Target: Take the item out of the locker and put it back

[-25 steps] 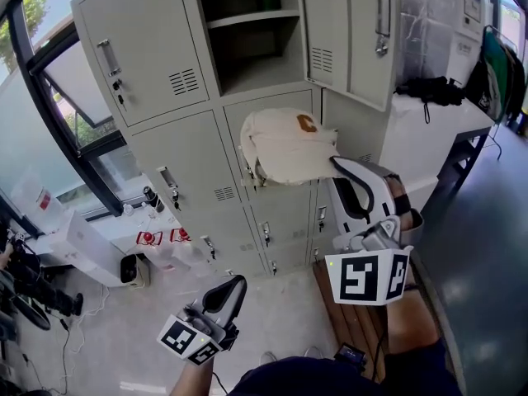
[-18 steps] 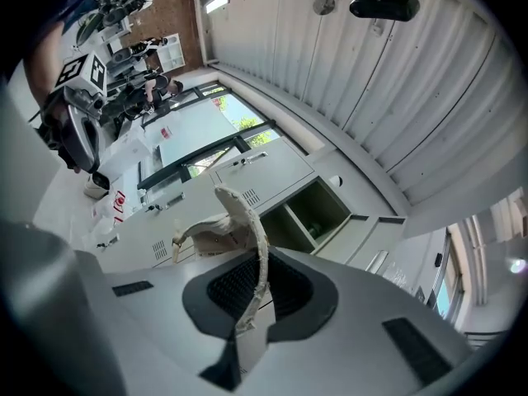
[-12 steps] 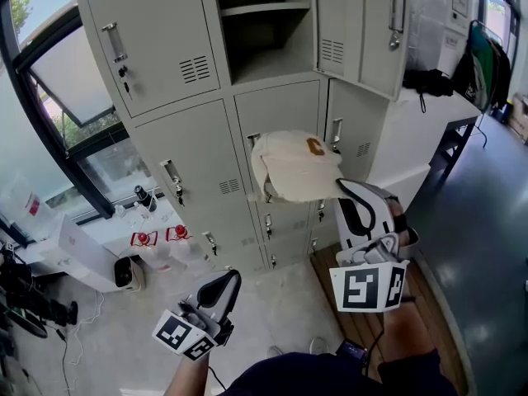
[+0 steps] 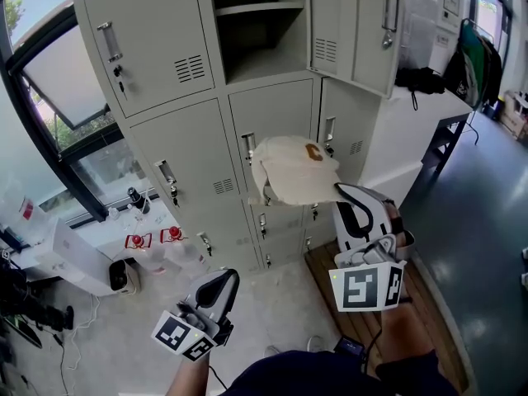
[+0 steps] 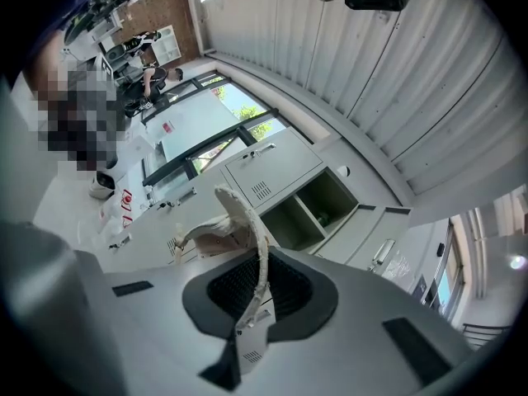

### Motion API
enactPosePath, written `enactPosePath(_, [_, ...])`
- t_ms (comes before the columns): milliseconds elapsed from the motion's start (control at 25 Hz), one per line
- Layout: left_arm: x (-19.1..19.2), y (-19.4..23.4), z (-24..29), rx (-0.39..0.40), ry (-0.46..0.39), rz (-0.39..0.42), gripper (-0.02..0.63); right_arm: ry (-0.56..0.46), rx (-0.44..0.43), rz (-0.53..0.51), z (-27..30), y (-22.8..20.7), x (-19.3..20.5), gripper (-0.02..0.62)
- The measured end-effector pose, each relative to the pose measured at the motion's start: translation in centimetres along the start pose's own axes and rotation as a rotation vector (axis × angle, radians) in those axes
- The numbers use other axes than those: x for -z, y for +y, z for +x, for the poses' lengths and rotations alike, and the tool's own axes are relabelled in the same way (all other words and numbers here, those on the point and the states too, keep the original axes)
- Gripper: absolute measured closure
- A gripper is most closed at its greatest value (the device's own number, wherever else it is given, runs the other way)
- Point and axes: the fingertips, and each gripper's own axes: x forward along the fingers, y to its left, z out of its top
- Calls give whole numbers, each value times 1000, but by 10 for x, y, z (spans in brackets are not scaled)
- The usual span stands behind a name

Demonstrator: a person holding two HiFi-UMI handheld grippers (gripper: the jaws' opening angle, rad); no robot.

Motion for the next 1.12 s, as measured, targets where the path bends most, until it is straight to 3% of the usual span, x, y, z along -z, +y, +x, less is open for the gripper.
enactPosePath(1120, [14, -49, 74, -63, 22, 23, 603, -101, -26, 50, 3, -57, 58, 574])
